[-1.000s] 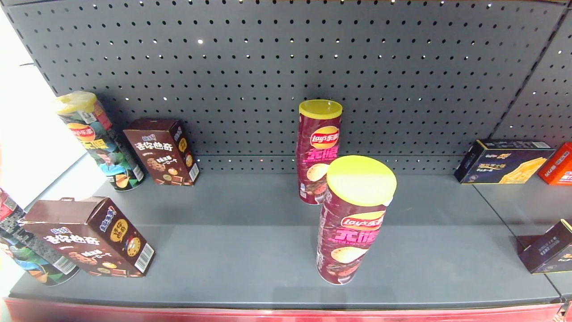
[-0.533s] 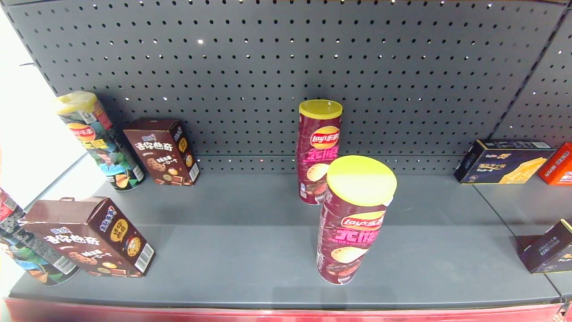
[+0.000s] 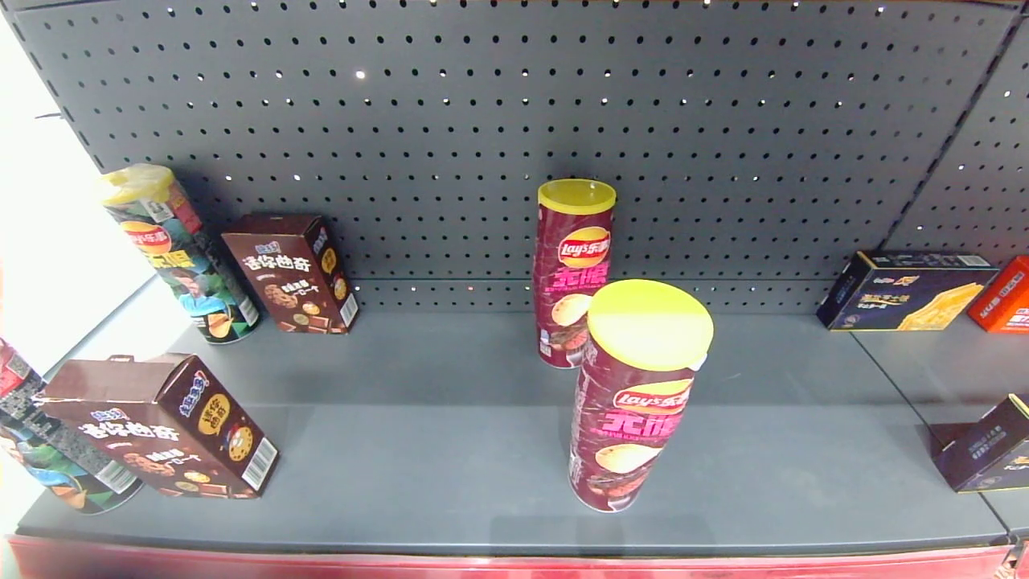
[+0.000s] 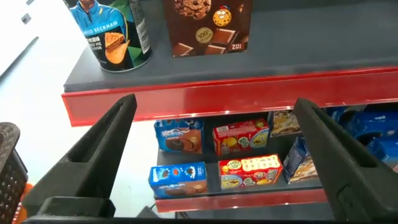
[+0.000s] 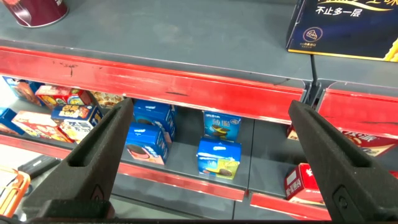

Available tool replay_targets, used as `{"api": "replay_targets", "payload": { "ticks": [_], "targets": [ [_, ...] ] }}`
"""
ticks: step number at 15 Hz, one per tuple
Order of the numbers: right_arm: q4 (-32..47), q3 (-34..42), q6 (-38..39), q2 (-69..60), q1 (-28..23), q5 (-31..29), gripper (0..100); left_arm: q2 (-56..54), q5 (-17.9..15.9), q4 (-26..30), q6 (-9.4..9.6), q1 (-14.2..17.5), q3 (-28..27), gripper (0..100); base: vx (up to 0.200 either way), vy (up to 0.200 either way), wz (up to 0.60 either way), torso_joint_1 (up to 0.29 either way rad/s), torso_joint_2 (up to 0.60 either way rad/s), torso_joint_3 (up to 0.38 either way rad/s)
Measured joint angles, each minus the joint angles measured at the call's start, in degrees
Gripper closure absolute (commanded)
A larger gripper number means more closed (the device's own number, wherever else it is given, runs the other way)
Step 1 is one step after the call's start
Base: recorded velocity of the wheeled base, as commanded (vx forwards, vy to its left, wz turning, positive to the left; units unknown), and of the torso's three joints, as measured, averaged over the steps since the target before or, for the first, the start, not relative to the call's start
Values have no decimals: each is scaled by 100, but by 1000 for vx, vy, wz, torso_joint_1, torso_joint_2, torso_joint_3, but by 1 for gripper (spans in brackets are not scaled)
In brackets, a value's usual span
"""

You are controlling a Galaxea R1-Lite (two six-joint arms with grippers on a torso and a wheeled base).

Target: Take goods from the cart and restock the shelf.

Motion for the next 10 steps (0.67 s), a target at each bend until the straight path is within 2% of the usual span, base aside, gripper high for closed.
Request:
{"api": "replay_targets", "payload": {
  "ticks": [3, 4, 6, 10],
  "targets": [
    [0, 0, 0, 0, 0, -2, 0, 0, 183, 0, -118, 0, 0, 0, 0, 0, 0, 0, 0, 0],
    [0, 0, -2, 0, 0, -2, 0, 0, 332, -2, -68, 0, 0, 0, 0, 0, 0, 0, 0, 0],
    [0, 0, 0, 0, 0, -2, 0, 0, 384, -2, 167, 0, 0, 0, 0, 0, 0, 0, 0, 0],
    [4, 0, -2, -2, 2, 2, 0, 5, 375, -2, 180, 0, 0, 0, 0, 0, 0, 0, 0, 0]
  ]
}}
